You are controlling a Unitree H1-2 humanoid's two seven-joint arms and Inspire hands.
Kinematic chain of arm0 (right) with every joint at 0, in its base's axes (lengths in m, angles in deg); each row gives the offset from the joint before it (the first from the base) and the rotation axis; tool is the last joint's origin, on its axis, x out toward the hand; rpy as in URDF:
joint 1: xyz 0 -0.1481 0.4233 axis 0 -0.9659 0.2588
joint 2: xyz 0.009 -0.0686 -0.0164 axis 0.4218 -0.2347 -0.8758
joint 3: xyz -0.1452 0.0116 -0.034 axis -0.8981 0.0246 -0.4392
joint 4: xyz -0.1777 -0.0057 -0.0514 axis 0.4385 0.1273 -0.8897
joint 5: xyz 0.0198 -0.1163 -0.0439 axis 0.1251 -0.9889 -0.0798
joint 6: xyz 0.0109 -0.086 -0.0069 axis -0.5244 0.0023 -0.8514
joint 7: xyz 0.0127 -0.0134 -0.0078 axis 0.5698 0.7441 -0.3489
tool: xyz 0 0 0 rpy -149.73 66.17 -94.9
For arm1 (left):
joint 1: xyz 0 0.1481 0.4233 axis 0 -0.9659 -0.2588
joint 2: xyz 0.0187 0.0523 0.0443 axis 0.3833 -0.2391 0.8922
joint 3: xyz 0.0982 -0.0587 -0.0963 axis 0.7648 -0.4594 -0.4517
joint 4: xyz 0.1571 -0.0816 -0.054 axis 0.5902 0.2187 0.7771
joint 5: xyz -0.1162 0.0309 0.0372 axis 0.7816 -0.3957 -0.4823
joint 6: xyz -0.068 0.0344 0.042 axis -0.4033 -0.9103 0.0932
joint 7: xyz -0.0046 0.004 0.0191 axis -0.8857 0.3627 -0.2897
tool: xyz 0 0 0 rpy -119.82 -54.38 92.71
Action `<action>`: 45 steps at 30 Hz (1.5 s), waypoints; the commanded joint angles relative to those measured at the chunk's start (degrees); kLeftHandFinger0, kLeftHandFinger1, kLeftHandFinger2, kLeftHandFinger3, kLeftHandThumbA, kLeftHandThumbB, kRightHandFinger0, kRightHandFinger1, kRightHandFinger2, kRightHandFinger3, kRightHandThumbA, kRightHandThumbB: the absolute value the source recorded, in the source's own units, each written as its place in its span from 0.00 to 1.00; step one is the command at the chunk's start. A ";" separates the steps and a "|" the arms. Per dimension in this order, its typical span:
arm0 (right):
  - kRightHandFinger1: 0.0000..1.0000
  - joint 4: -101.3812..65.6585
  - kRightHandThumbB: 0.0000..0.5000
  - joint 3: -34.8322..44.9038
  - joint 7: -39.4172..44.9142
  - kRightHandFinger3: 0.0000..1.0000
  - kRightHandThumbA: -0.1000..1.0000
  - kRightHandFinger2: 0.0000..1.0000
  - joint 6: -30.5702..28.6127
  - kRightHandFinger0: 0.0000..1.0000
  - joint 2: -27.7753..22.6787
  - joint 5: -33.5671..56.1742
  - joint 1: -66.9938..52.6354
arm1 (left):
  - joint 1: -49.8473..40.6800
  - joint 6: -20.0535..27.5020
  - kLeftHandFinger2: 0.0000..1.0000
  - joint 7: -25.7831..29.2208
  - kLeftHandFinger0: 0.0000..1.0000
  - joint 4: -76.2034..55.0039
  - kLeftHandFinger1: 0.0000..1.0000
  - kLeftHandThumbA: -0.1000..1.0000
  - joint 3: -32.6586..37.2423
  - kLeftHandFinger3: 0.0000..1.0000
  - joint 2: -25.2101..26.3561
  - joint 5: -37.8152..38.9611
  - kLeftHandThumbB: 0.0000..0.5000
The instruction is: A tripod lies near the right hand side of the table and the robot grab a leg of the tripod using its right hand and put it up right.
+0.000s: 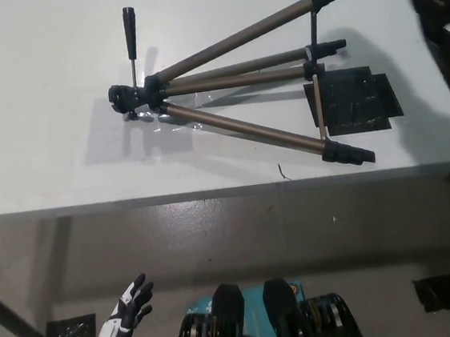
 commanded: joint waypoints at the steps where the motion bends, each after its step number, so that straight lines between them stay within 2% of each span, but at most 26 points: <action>1: 1.00 27.46 1.00 -12.75 6.92 1.00 1.00 1.00 4.77 1.00 5.37 -13.25 23.42 | 1.49 2.37 1.00 -0.78 1.00 -0.62 1.00 1.00 0.81 1.00 0.21 -0.88 0.79; 7: 1.00 38.39 1.00 -19.40 5.66 1.00 1.00 1.00 3.53 1.00 9.35 -14.50 24.52 | 1.70 2.34 1.00 -0.40 1.00 -0.48 1.00 1.00 1.24 1.00 0.20 -2.29 0.81; 14: 1.00 45.28 1.00 -24.22 7.17 1.00 0.88 1.00 4.28 1.00 13.42 -13.35 24.82 | 2.04 2.74 1.00 -0.56 1.00 -0.66 1.00 1.00 1.08 1.00 0.36 -1.81 0.81; 16: 1.00 46.41 1.00 -25.03 8.32 1.00 0.93 1.00 4.36 1.00 14.07 -13.20 24.42 | 2.18 2.61 1.00 -0.38 1.00 -0.67 1.00 1.00 1.09 1.00 0.34 -2.21 0.84; 24: 1.00 49.45 1.00 -23.06 7.93 1.00 0.91 1.00 5.00 1.00 14.31 -11.06 19.93 | 1.59 4.25 1.00 -0.99 1.00 -0.28 1.00 1.00 1.61 1.00 0.96 -2.45 0.77; 25: 1.00 49.81 1.00 -23.09 8.21 1.00 0.92 1.00 5.22 1.00 14.23 -11.08 19.53 | 1.75 4.38 1.00 -1.05 1.00 -0.12 1.00 1.00 1.68 1.00 0.99 -2.44 0.77; 27: 1.00 50.59 1.00 -22.29 8.91 1.00 0.86 1.00 5.63 1.00 14.18 -10.25 18.76 | 1.55 3.01 1.00 -0.86 1.00 -0.80 1.00 1.00 1.63 1.00 0.84 -2.49 0.82; 31: 1.00 51.57 1.00 -22.56 10.84 1.00 0.92 1.00 6.44 1.00 13.87 -10.68 18.24 | 1.24 2.55 1.00 -0.51 1.00 -1.51 1.00 1.00 1.40 1.00 1.16 -3.19 0.81; 34: 1.00 52.20 1.00 -20.99 13.74 1.00 0.90 1.00 7.73 1.00 13.55 -9.13 19.45 | 1.85 2.77 1.00 -0.27 1.00 -1.00 1.00 1.00 1.04 1.00 1.15 -3.01 0.81; 39: 1.00 52.51 1.00 -19.99 16.57 1.00 0.94 1.00 5.70 1.00 12.69 -9.27 19.02 | 2.17 2.54 1.00 -0.64 1.00 -0.96 1.00 1.00 0.95 1.00 1.46 -2.68 0.80; 40: 1.00 52.62 1.00 -19.45 16.24 1.00 0.90 1.00 7.11 1.00 12.84 -8.99 18.61 | 2.10 2.73 1.00 -0.62 1.00 -0.96 1.00 1.00 1.02 1.00 1.56 -2.93 0.80; 42: 1.00 52.86 1.00 -20.30 15.83 1.00 0.88 1.00 7.68 1.00 13.03 -10.22 17.81 | 2.09 3.04 1.00 -0.46 1.00 -0.96 1.00 1.00 1.05 1.00 1.66 -3.31 0.79; 43: 1.00 52.76 0.95 -20.80 12.42 1.00 0.75 1.00 7.91 1.00 13.18 -11.10 16.23 | 1.55 3.44 1.00 -0.55 1.00 -1.12 1.00 1.00 1.08 1.00 1.75 -3.11 0.79; 44: 1.00 52.39 0.85 -20.67 7.89 1.00 0.50 1.00 7.43 0.92 13.04 -11.32 15.11 | 1.47 3.62 1.00 -0.63 1.00 -1.10 1.00 1.00 1.07 1.00 1.76 -2.84 0.78; 45: 0.65 51.73 0.66 -22.48 -0.76 0.91 0.33 0.76 5.63 0.54 12.62 -13.77 13.26 | 1.46 3.65 1.00 -0.71 1.00 -1.17 1.00 1.00 1.05 1.00 1.82 -2.68 0.77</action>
